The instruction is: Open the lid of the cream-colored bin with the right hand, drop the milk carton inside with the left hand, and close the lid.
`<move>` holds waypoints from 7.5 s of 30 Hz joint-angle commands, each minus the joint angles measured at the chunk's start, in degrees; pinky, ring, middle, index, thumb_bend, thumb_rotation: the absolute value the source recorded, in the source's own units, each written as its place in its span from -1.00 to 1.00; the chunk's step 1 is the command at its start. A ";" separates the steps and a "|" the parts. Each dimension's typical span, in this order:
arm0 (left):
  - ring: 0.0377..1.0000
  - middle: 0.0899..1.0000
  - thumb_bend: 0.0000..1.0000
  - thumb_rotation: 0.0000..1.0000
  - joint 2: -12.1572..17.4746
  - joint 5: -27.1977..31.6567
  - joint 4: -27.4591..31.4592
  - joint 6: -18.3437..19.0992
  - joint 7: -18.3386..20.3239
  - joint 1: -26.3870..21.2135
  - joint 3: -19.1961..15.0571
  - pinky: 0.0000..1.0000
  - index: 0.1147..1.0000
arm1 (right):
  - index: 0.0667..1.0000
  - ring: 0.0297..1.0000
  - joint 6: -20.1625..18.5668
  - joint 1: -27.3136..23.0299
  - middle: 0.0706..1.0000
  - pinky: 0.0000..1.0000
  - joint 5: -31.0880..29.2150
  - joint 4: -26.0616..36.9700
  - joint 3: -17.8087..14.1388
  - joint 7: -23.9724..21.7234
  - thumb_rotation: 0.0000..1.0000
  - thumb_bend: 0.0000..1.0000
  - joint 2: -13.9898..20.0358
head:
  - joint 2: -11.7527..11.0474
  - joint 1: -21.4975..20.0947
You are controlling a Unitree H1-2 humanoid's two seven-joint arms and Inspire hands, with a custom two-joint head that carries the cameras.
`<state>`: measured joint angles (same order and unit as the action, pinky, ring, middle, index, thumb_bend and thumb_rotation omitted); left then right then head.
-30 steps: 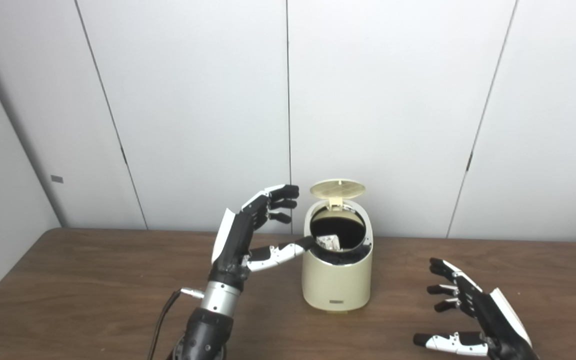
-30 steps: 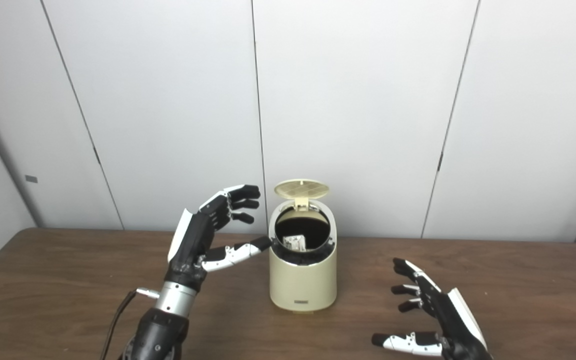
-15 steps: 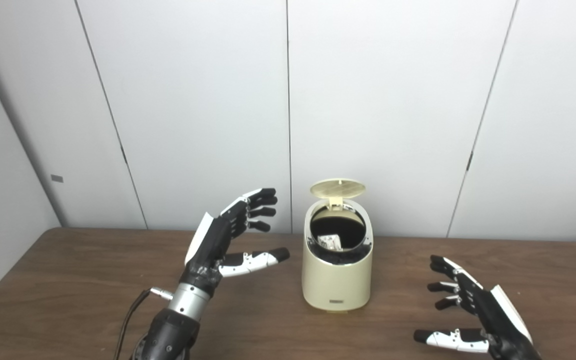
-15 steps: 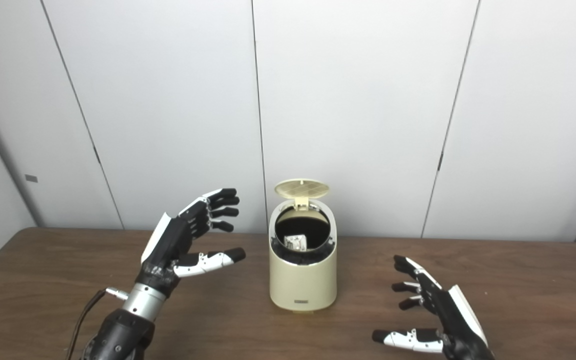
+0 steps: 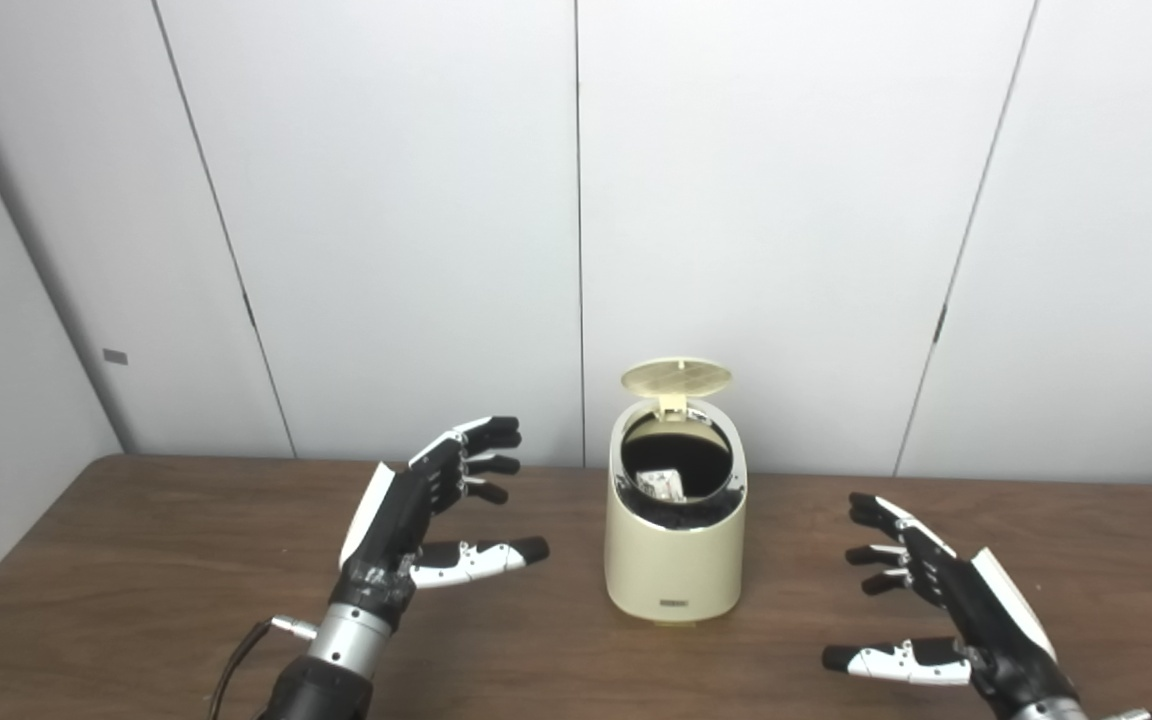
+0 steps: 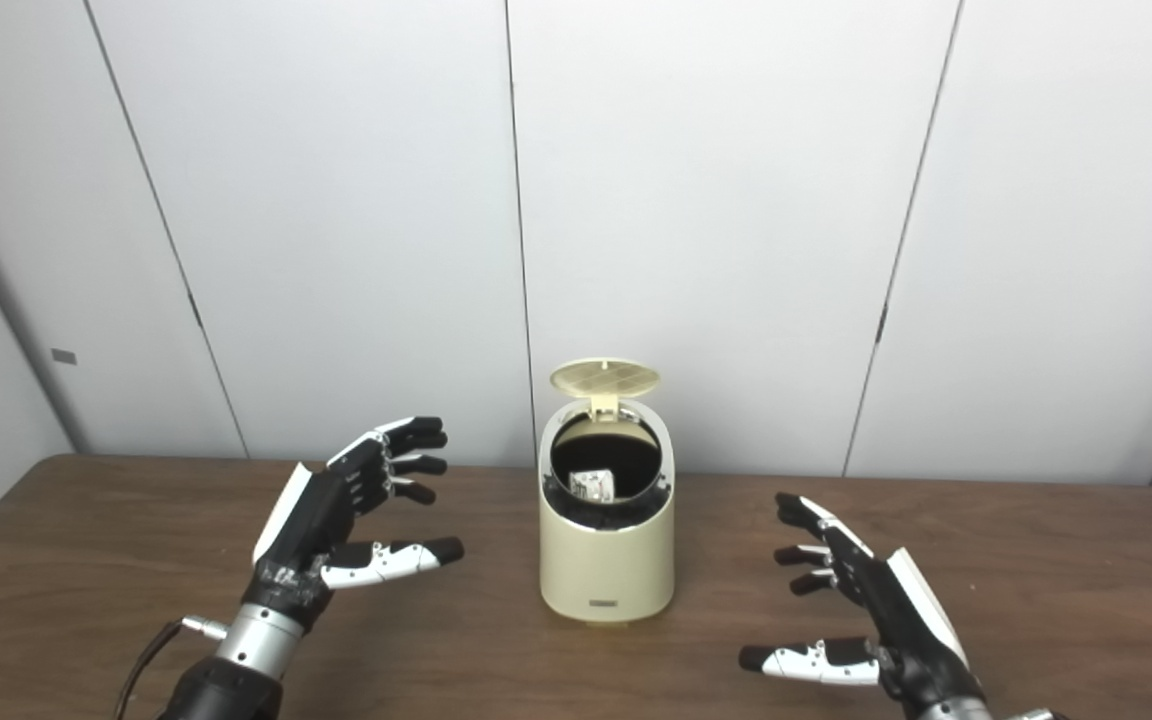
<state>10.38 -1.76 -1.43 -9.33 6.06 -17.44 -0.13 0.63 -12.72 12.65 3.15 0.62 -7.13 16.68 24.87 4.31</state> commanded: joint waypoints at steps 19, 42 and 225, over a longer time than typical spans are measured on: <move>0.45 0.52 0.70 -0.84 0.49 0.21 -9.15 -5.13 1.79 3.35 0.45 0.28 0.52 | 0.74 0.53 1.32 -8.84 0.73 0.32 -1.71 2.29 0.11 -0.76 -0.77 0.65 0.29 | -1.36 -0.94; 0.45 0.54 0.66 -0.79 -0.40 -0.46 -12.60 -7.40 1.51 3.21 0.92 0.30 0.56 | 0.72 0.75 -7.82 -28.23 0.81 0.49 6.22 0.62 7.21 -8.55 -0.07 0.59 3.18 | -2.15 -2.56; 0.49 0.56 0.60 -0.72 0.65 6.07 -8.53 -7.71 6.27 2.51 0.26 0.29 0.58 | 0.79 0.69 10.84 0.28 0.80 0.43 -6.82 -6.79 -4.49 0.42 -0.49 0.69 -4.55 | 2.21 -6.19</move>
<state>10.50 3.13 -10.73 -14.73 11.89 -13.34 0.38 9.23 -11.45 6.77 -5.62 -3.83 -7.91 12.32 26.98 -1.85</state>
